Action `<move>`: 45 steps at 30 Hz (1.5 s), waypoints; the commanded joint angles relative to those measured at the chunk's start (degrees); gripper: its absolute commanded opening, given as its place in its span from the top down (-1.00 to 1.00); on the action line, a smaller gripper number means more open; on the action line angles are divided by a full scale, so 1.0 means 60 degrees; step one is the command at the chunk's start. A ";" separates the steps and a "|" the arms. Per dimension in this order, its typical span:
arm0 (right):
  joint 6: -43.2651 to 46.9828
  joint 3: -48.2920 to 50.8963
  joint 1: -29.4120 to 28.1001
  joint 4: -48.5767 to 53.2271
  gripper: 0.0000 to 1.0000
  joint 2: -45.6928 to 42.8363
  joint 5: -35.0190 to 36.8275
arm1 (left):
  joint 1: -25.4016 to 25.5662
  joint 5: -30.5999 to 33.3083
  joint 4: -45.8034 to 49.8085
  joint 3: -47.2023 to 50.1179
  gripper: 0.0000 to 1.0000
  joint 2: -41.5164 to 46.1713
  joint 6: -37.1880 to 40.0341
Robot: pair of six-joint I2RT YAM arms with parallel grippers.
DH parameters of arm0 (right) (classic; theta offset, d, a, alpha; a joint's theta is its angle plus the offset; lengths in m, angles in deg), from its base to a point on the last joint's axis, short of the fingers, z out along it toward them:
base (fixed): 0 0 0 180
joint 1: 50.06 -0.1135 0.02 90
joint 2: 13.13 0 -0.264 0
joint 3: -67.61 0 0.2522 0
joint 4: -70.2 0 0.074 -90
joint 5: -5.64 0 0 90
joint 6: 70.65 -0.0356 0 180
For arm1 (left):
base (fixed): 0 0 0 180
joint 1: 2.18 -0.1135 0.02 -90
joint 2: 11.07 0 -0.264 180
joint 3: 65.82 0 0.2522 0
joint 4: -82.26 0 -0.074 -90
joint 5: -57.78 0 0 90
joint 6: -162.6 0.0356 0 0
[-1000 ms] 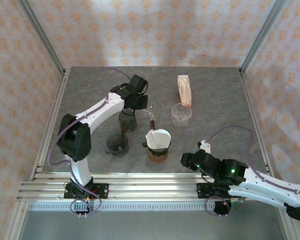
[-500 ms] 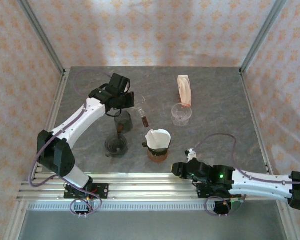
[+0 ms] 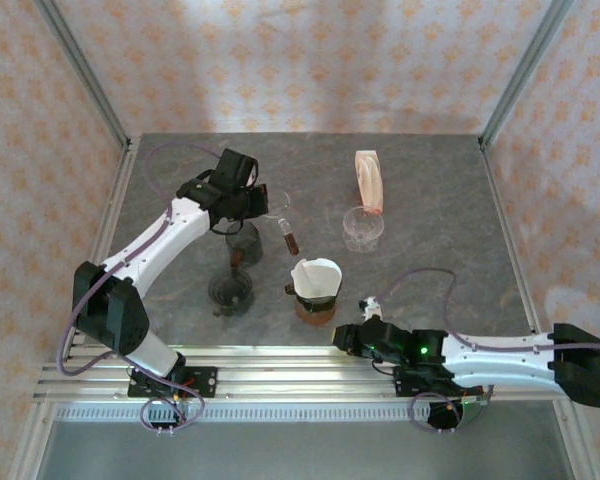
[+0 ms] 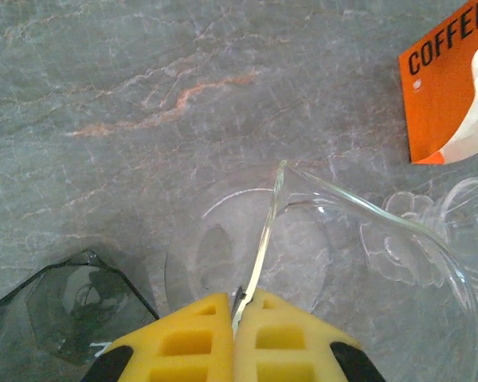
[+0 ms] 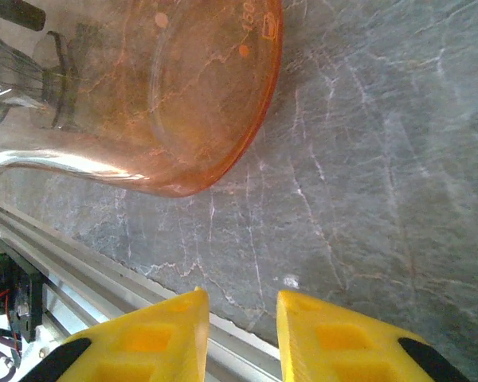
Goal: Place the coffee filter in the dripper
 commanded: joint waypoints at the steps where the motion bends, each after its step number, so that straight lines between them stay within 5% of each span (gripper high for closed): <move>1: -0.0142 -0.0242 -0.0062 -0.1064 0.43 0.0460 0.0345 | -0.0185 0.0150 -0.0455 -0.0707 1.00 0.0289 -0.0236; 29: -0.0093 -0.0566 0.1222 -0.5389 0.55 0.4209 -0.0446 | -0.0858 -0.0071 -0.0222 0.0848 1.00 0.1931 -0.0551; 45: 0.0844 -0.1985 0.3309 -0.6204 0.59 0.6506 -0.2519 | -0.1080 0.0105 0.0147 0.1414 1.00 0.3153 -0.0525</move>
